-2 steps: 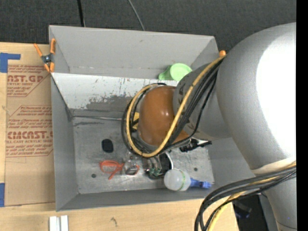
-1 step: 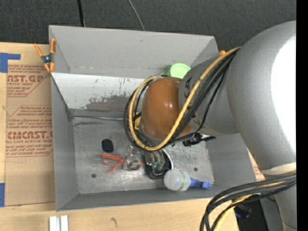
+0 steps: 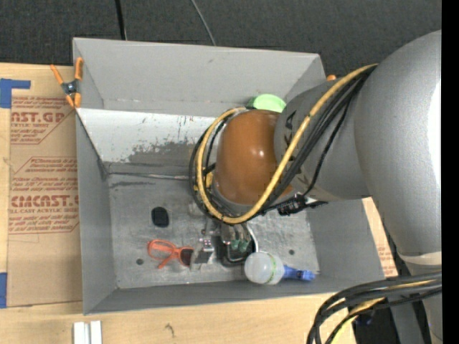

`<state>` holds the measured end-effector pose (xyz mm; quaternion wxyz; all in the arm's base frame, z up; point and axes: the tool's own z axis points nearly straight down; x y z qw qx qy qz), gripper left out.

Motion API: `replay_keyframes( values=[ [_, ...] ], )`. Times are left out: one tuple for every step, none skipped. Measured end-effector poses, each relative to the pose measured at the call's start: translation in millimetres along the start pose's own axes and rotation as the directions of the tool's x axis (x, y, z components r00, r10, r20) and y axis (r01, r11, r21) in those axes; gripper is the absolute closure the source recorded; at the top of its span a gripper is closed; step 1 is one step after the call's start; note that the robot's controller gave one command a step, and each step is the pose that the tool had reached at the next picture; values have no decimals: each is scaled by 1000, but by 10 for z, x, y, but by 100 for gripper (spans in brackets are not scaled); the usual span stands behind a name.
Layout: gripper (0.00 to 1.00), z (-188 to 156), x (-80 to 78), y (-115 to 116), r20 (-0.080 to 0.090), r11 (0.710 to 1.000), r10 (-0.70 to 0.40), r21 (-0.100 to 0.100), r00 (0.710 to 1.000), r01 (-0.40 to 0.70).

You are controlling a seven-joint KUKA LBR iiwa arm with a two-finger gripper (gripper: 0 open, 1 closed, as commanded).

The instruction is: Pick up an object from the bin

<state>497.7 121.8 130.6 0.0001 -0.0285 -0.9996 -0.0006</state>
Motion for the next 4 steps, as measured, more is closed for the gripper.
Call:
replay_keyframes(
  values=[
    [0,0,0,0,0,1000,0,0,1000,0],
    [0,341,-118,98,6,1000,-20,0,1000,20],
    [100,549,-56,93,7,802,-597,-5,802,597],
    [100,550,-56,92,7,803,-596,-5,803,596]
  ],
)
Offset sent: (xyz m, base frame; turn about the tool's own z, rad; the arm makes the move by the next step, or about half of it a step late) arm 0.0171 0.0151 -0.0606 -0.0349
